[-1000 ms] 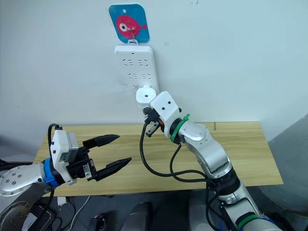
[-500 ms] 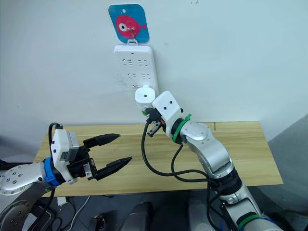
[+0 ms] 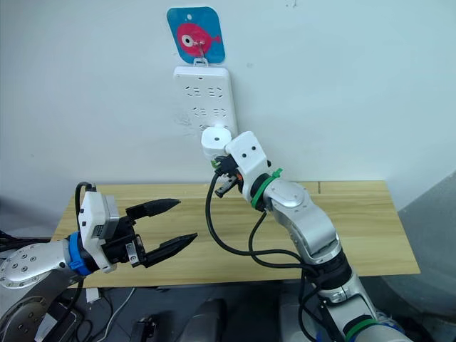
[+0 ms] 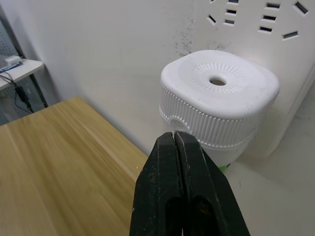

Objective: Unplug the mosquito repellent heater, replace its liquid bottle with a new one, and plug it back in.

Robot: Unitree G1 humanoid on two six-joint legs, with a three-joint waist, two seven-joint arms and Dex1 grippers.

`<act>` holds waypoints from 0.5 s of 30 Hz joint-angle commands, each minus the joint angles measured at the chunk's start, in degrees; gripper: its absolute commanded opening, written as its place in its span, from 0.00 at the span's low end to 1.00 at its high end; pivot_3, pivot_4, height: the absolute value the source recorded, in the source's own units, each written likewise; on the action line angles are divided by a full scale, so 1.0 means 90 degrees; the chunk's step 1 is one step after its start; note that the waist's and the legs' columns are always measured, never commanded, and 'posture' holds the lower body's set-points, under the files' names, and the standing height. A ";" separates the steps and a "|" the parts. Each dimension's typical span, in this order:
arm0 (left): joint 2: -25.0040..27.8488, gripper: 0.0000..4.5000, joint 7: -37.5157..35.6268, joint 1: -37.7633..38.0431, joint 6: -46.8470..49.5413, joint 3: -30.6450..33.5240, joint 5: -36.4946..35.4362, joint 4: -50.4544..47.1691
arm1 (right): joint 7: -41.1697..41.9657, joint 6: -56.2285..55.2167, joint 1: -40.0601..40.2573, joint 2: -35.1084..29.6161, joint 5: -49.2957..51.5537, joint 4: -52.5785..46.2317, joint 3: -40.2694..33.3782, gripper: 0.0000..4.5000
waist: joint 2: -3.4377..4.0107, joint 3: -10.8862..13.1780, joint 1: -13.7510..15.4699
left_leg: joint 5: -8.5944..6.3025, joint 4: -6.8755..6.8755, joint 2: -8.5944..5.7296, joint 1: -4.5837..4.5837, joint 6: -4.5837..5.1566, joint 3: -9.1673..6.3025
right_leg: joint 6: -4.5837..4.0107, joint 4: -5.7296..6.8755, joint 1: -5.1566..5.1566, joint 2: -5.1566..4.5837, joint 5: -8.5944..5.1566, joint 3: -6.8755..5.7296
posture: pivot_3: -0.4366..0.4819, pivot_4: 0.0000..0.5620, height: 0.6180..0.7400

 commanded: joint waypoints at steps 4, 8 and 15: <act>-0.0022 1.00 0.0057 0.0020 -0.0031 0.0028 -0.0063 0.0056 | 0.0774 0.0261 0.0055 -0.0477 0.0679 -0.0889 -0.0205 0.01 | 0.0000 0.0000 -0.0021 | -0.0001 -0.0006 0.0002 -0.0001 0.0001 0.0001 | 0.0000 0.0000 -0.0005 0.0000 0.0000 0.0000 | 0.46 0.32 0.88; 0.0045 1.00 -0.0123 0.0127 -0.0346 0.0047 0.0333 0.0378 | 0.1630 0.0280 0.0292 -0.1401 0.1016 -0.1533 -0.0127 0.01 | 0.0001 -0.0001 -0.0020 | -0.0002 -0.0015 0.0003 -0.0004 0.0002 0.0004 | -0.0001 -0.0010 -0.0008 0.0000 -0.0001 0.0000 | 0.45 0.29 0.88; 0.0713 1.00 -0.1210 0.0348 -0.1524 0.0239 0.1342 0.1823 | 0.2872 -0.0192 0.0934 -0.3620 0.0983 -0.1595 -0.0869 0.09 | 0.0007 -0.0061 0.0004 | -0.0002 -0.0012 0.0001 -0.0004 0.0002 0.0009 | 0.0000 -0.0023 -0.0003 0.0000 0.0000 -0.0002 | 0.44 0.26 0.88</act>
